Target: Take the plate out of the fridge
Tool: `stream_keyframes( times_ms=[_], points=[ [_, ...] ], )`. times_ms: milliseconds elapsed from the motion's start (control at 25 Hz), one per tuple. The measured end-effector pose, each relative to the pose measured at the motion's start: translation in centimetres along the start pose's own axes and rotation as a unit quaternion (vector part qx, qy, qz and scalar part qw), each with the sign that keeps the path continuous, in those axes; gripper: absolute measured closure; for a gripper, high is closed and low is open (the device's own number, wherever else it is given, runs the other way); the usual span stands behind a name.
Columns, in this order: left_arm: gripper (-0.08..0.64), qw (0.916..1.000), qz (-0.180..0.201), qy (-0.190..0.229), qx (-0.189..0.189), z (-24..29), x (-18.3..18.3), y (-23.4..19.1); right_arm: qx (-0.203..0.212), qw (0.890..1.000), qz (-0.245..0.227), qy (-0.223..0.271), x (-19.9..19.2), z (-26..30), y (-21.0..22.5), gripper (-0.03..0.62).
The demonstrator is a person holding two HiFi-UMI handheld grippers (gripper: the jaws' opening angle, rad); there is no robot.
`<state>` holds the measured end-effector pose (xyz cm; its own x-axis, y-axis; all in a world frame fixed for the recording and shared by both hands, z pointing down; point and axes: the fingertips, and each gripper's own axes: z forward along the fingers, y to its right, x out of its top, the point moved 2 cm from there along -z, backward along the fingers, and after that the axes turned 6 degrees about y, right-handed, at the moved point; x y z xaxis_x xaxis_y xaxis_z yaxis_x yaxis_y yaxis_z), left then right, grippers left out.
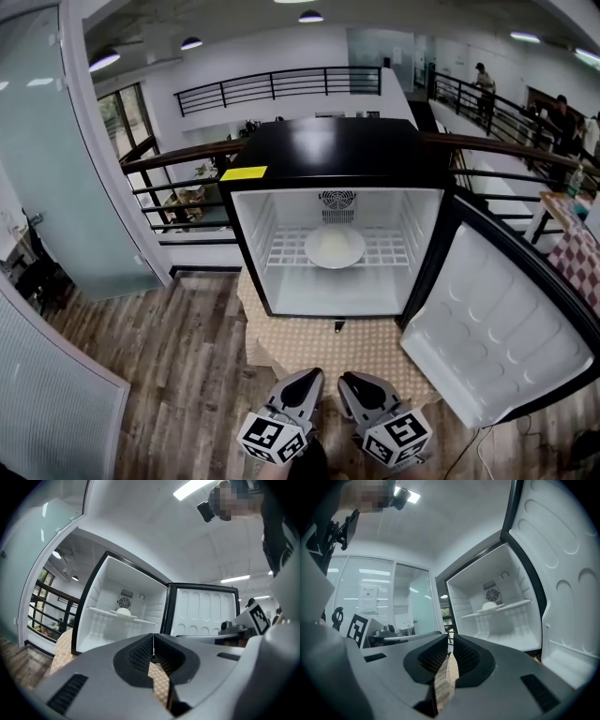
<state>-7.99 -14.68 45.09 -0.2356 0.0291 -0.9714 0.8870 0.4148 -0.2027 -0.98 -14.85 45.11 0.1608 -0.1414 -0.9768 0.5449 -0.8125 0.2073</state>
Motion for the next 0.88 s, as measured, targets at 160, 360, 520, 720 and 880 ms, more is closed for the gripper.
stream_keyframes(
  times_ms=[160,360,520,720,880],
  points=[
    [0.549,0.9999,-0.003,0.0,-0.012,1.9,0.1,-1.6,-0.012,1.0,-0.001,-0.001,0.1,1.9,1.1,0.54],
    [0.549,0.9997,-0.006,-0.005,-0.023,3.7,0.3,-3.2,-0.02,1.0,0.002,-0.001,0.3,4.2,2.4,0.54],
    [0.549,0.9996,-0.008,-0.012,-0.026,4.7,0.0,-4.6,-0.024,1.0,0.008,0.001,0.1,5.8,3.2,0.54],
    [0.549,0.9991,-0.012,-0.017,-0.037,6.2,-0.2,-5.9,-0.035,0.999,0.008,0.003,0.2,7.2,4.1,0.54],
    [0.549,0.9981,-0.017,-0.022,-0.054,7.6,-0.6,-6.3,-0.046,0.999,0.006,0.002,0.2,7.9,5.0,0.54]
  ],
)
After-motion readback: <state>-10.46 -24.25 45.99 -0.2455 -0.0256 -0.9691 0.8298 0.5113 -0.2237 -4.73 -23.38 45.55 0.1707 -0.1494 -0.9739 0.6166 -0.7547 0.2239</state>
